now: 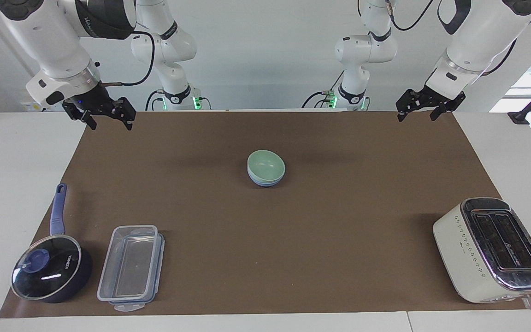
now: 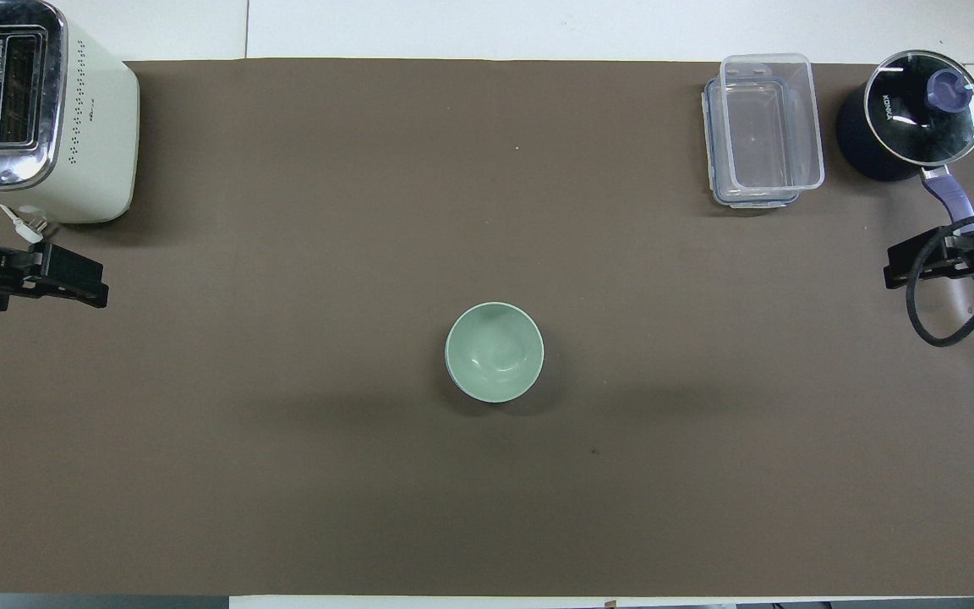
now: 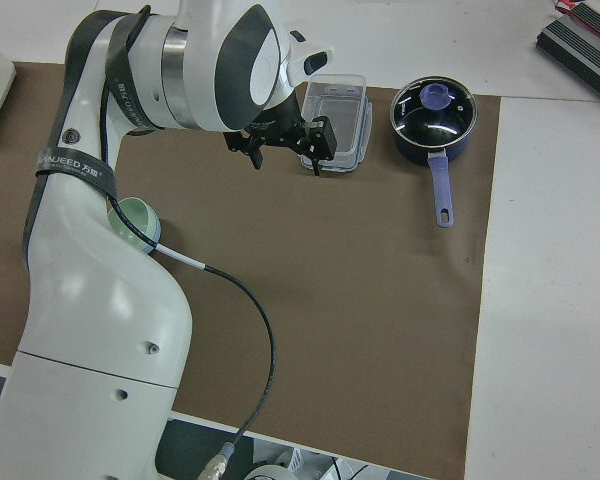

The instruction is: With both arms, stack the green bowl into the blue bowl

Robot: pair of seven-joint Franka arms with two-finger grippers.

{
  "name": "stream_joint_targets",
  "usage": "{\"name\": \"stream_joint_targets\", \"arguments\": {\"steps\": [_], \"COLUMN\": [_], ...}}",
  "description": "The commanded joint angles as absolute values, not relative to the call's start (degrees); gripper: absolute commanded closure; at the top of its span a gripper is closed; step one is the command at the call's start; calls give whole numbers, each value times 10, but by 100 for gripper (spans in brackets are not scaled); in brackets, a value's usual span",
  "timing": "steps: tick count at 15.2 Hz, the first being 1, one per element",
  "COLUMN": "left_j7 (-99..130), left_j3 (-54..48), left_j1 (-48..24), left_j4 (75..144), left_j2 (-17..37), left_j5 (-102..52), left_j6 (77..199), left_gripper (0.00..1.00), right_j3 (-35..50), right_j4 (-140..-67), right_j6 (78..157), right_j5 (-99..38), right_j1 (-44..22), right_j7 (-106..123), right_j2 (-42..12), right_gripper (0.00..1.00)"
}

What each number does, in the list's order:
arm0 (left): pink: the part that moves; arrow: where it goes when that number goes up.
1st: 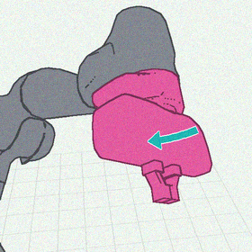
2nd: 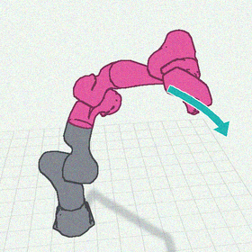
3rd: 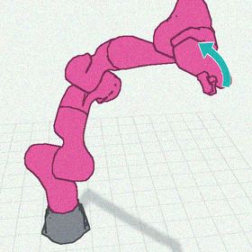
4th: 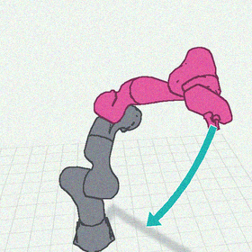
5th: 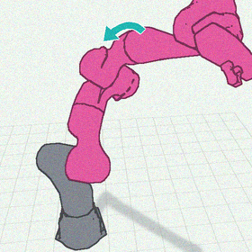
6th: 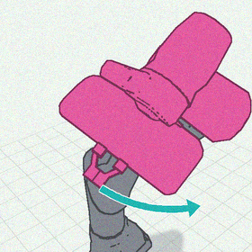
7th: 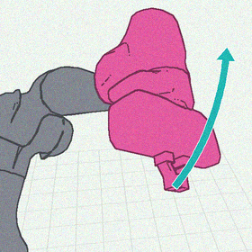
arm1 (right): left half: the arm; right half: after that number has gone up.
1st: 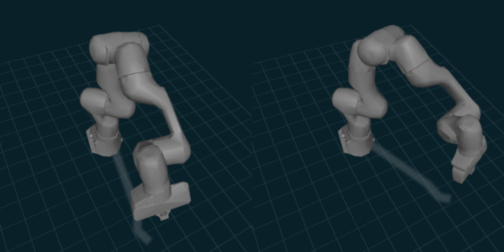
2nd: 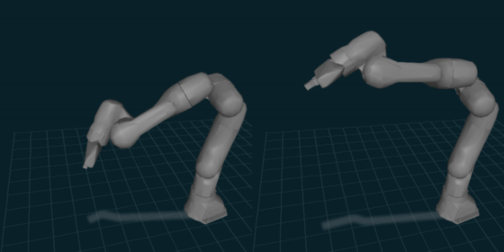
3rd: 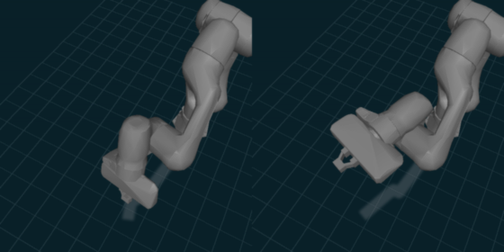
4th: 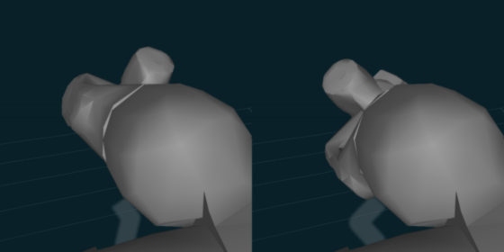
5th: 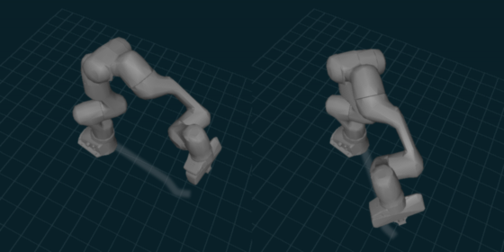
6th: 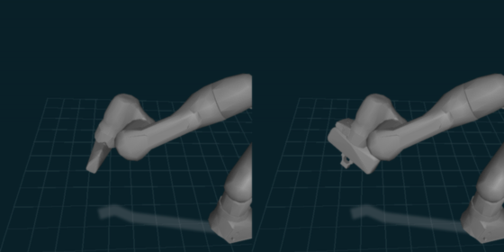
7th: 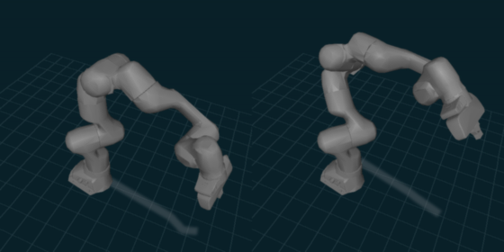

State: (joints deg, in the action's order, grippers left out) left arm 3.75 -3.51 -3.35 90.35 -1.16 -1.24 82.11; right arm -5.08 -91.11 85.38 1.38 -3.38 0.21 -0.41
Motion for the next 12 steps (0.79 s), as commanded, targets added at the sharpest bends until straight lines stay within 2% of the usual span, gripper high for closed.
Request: {"name": "stream_joint_targets", "arguments": {"steps": [1,12], "left_j7": [37,38], "left_j3": [-37,-34], "left_j1": [-28,-26], "left_j4": [902,904], "left_j2": [-12,-13], "left_j5": [-19,-18], "left_j6": [813,831], "left_gripper": [0,0], "right_j3": [-45,-44], "right_j4": [-908,-907], "right_j6": [851,851], "right_j5": [14,14], "right_j1": [-23,-25], "right_j7": [16,15], "right_j2": [-2,0], "right_gripper": [0,0]}}
